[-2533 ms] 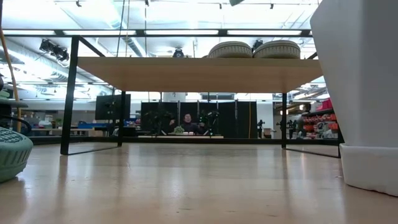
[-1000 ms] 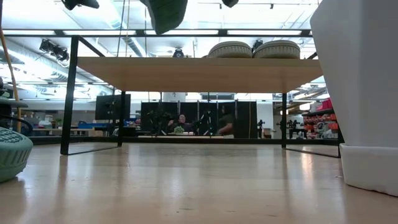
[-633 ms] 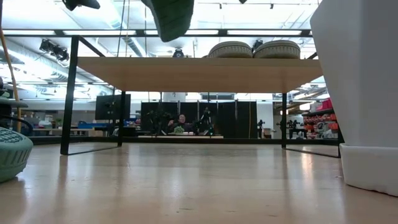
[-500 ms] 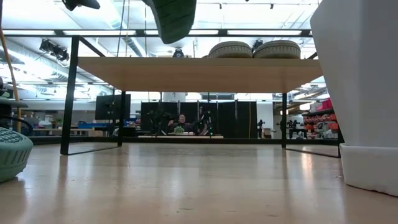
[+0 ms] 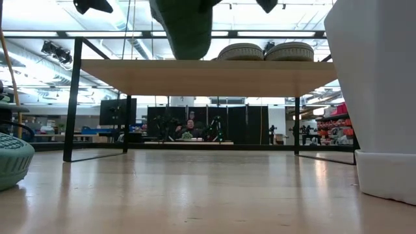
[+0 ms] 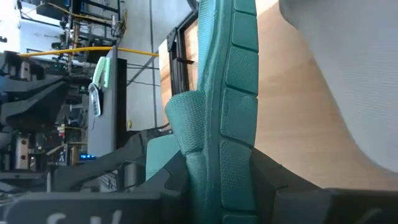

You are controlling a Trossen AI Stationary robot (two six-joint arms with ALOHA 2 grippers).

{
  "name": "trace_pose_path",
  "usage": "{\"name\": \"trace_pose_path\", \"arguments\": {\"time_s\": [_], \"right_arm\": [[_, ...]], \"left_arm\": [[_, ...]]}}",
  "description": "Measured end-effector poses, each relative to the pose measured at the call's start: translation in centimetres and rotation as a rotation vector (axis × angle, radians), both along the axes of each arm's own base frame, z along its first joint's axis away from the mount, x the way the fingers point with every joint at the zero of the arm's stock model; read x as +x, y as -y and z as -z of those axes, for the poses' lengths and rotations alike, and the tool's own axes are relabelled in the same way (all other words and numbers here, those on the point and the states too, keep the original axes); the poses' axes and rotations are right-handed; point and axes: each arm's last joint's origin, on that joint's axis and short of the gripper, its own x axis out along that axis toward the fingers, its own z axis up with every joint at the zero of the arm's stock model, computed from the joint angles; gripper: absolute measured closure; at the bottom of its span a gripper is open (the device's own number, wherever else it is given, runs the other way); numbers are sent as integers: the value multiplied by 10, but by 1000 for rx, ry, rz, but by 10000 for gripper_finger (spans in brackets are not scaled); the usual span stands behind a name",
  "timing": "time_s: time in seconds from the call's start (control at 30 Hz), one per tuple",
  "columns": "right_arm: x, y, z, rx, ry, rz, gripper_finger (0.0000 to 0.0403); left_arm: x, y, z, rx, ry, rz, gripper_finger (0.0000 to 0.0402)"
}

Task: Pick and place slides into the shelf
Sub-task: Put the top green slide on the shelf

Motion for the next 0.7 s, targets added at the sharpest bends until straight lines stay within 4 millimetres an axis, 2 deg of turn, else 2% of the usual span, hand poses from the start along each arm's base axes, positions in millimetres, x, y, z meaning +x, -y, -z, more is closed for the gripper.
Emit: {"name": "trace_pose_path", "arguments": {"time_s": [0.1,0.23,0.7], "right_arm": [[4,-1,2,10,54,-1,306],[3,-1,9,7,19,-7,306],[3,-1,9,22,28,-10,306]], "left_arm": [[4,-1,1,-2,-6,0,373],[8,-3,1,-2,-6,0,368],[12,-5,-1,6,20,0,383]]}}
